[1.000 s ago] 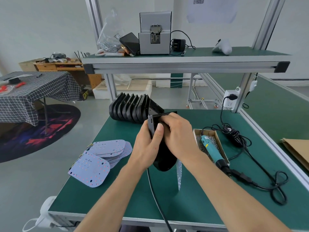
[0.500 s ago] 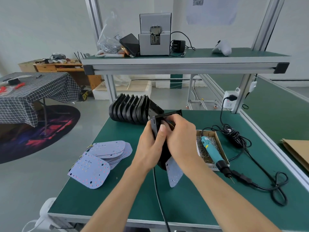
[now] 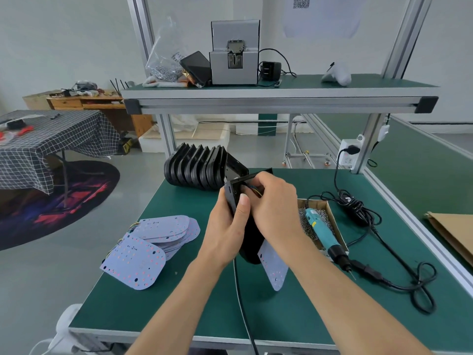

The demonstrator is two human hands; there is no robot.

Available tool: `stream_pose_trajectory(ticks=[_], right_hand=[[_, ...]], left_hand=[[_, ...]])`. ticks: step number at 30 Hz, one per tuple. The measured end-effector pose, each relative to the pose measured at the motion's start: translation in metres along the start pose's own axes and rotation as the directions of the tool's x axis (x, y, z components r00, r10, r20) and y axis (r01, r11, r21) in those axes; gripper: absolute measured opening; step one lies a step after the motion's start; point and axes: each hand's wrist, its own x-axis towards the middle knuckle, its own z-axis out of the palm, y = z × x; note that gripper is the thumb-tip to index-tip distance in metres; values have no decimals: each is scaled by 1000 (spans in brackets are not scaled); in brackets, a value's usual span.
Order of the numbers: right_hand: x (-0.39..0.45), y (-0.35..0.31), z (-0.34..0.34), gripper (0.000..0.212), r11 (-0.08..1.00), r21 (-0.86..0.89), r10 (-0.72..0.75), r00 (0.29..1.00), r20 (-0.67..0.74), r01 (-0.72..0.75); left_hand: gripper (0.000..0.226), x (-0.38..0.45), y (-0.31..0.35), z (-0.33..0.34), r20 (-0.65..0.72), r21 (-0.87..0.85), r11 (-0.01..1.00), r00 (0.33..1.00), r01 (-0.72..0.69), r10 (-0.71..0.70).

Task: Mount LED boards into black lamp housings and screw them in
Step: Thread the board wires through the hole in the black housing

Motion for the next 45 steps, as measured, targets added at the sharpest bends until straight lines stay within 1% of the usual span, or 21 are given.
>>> stream_pose_trajectory(ticks=[4, 6, 8, 9, 12, 15, 17, 20, 21, 23, 24, 26, 29, 34, 38, 39, 40, 42, 43, 44, 45], right_hand=[[-3, -2, -2, 17, 989, -90, -113, 991, 74, 120], [-5, 1, -4, 13, 988, -7, -151, 976, 154, 154], [-7, 4, -6, 15, 986, 110, -146, 962, 229, 123], [-9, 5, -8, 17, 985, 127, -145, 954, 263, 115], [-8, 6, -10, 18, 988, 40, -155, 935, 320, 150], [-2, 5, -12, 18, 986, -56, -130, 930, 344, 159], [-3, 6, -11, 19, 992, 2, -124, 942, 313, 130], [-11, 9, -7, 14, 983, 81, -171, 983, 73, 165], [-14, 10, -6, 14, 980, 123, -155, 988, -6, 154], [-16, 13, -6, 17, 972, 208, -99, 993, -68, 111], [-15, 14, -6, 15, 972, 202, -106, 991, -78, 120], [-13, 15, -8, 13, 978, 102, -174, 981, -85, 182], [-8, 15, -9, 15, 978, 45, -200, 979, -40, 202], [-11, 18, -6, 22, 986, -50, -154, 981, 120, 161], [-13, 23, -1, 32, 981, -85, -151, 962, 227, 174], [-15, 23, -2, 33, 978, -64, -183, 960, 211, 200], [-16, 23, -4, 32, 974, -18, -221, 965, 140, 225], [-12, 31, -9, 27, 970, -4, -244, 966, -90, 245], [-8, 37, -12, 29, 980, -29, -198, 967, -159, 196], [-3, 41, -16, 36, 992, -11, -122, 983, -138, 122], [3, 44, -18, 39, 998, 51, -34, 999, -39, 36]], left_hand=[[47, 0, -6, -6, -4, 14, 1000, 1000, -7, 7], [46, 1, -8, -10, 0, 1, 1000, 1000, 2, -2], [46, 3, -9, -12, 0, 5, 1000, 1000, -2, 2], [45, 3, -9, -11, -4, 5, 1000, 1000, -2, 2], [40, 4, -10, -9, 7, 0, 1000, 1000, 6, -6], [44, 4, -12, -6, 10, -27, 1000, 1000, 4, -3], [48, 5, -9, -3, -10, -79, 997, 1000, -7, 6], [51, 8, 1, 5, -22, -162, 987, 1000, 9, -13], [52, 9, 4, 6, -22, -172, 985, 1000, 18, -22], [56, 10, 6, 8, -22, -213, 976, 998, 49, -54], [57, 9, 4, 8, -21, -220, 974, 998, 49, -55], [54, 7, 3, 9, -11, -185, 983, 1000, 11, -13], [54, 4, 4, 11, 20, -150, 989, 1000, -4, 7], [54, 4, -5, 8, 16, -158, 987, 1000, -24, 26], [48, 7, -14, 5, 0, -207, 978, 1000, 30, -30], [47, 9, -16, 5, -5, -234, 971, 999, 43, -46], [49, 10, -17, 4, -7, -263, 963, 998, 55, -59], [59, 13, -19, 3, -6, -304, 947, 994, 103, -110], [65, 14, -19, 2, 3, -313, 940, 990, 136, -142], [72, 15, -18, 2, 25, -322, 932, 985, 167, -168], [78, 16, -17, 3, 58, -335, 922, 981, 196, -187]])
